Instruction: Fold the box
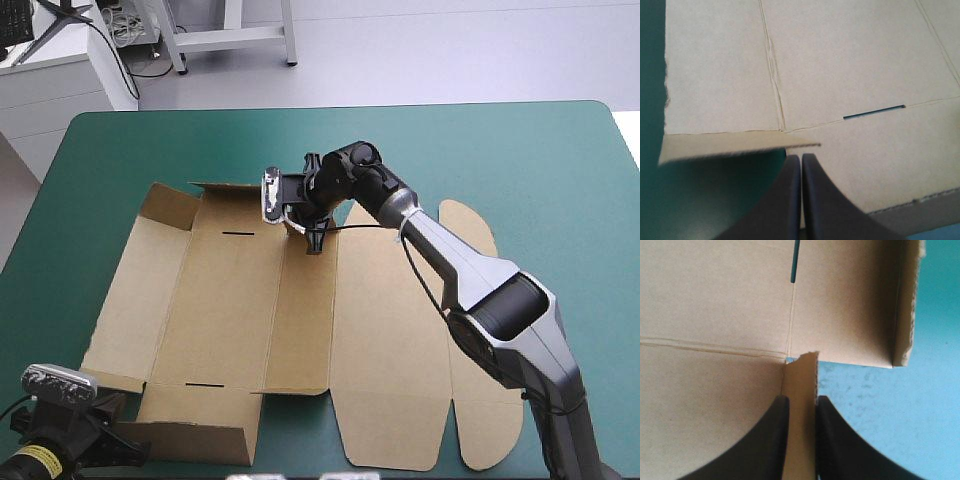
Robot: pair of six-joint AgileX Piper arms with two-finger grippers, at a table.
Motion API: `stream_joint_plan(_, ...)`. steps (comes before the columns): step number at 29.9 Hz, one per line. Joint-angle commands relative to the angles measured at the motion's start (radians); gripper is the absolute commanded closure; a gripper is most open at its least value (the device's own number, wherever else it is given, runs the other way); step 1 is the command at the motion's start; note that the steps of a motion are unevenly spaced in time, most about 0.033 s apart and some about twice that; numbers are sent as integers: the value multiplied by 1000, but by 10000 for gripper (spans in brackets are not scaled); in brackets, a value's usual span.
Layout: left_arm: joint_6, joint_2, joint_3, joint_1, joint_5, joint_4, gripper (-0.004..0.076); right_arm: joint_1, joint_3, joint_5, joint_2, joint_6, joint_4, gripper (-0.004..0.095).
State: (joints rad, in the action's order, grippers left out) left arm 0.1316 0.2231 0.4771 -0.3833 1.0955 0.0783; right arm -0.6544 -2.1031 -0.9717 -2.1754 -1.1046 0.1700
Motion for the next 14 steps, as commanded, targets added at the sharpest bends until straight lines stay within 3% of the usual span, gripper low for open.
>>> stream_joint_plan(1, 8, 15, 26, -2, -57, 1, 734, -1, -36, 41, 70, 33, -8, 555)
stream_joint_plan(3, 10, 15, 26, -2, -57, 1, 734, -1, -36, 38, 73, 54, -8, 505)
stream_joint_plan(14, 10, 15, 26, -2, -57, 1, 734, 84, -36, -8, 243, 185, -129, 511)
